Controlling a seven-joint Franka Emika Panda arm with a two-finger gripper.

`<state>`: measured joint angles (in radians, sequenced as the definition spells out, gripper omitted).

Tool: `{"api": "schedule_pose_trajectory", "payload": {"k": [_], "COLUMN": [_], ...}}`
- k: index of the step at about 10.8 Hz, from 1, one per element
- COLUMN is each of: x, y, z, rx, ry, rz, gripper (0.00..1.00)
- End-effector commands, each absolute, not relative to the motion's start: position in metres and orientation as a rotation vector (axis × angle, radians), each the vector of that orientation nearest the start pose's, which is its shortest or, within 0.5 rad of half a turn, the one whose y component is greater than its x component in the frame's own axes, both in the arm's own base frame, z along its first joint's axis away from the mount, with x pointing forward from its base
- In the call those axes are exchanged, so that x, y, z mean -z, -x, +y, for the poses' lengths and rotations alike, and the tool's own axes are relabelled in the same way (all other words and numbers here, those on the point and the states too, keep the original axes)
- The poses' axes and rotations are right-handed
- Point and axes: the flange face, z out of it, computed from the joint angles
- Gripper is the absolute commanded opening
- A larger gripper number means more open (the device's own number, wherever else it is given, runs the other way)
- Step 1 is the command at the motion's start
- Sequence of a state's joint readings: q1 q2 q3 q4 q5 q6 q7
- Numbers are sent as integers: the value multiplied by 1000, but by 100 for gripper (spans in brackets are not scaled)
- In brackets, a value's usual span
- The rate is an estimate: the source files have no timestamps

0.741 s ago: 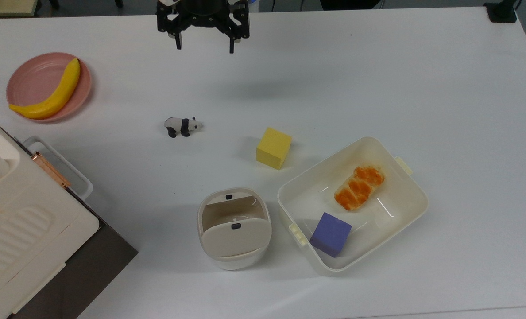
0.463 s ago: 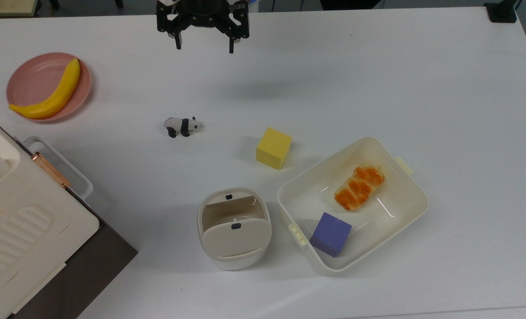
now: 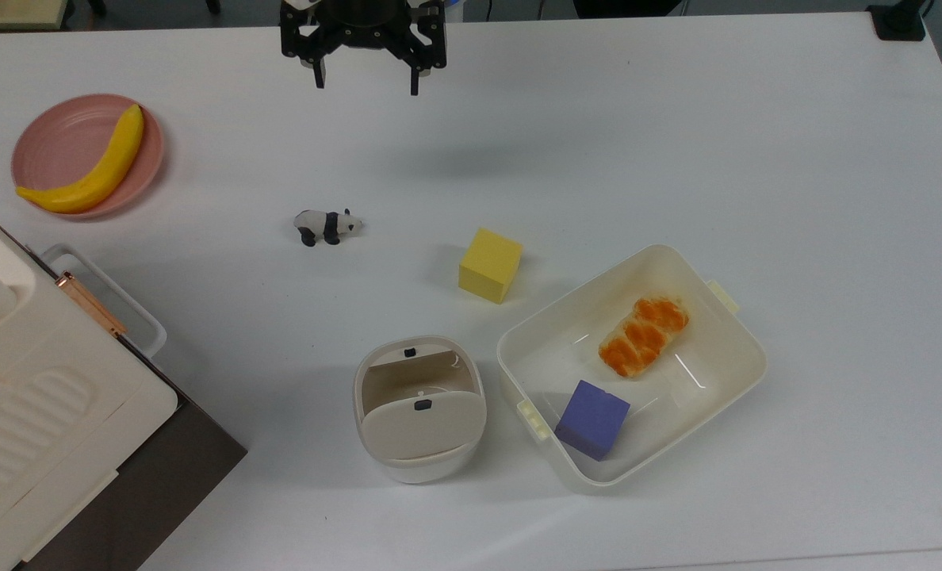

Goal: Close the trash can

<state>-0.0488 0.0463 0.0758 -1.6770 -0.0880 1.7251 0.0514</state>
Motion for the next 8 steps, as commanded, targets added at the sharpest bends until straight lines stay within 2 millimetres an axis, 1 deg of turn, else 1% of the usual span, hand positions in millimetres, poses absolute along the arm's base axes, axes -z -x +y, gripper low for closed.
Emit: {"api": "schedule_pose_trajectory", "payload": {"k": [1,2,3,4,6,8], "x": [-566,-566,-566,-566,-565,-563], "y": [-574,-574,-574,-574,-574,-571], "z": [11,12,12,13,14,14], "rx": [1,0,0,-1,-8,-45], "ry": [3197,3191,3186,3177,3169,3167], "rz": [-6,-7,-11,-25,-148,-175], "gripper": [96,86,68,47,0,0]}}
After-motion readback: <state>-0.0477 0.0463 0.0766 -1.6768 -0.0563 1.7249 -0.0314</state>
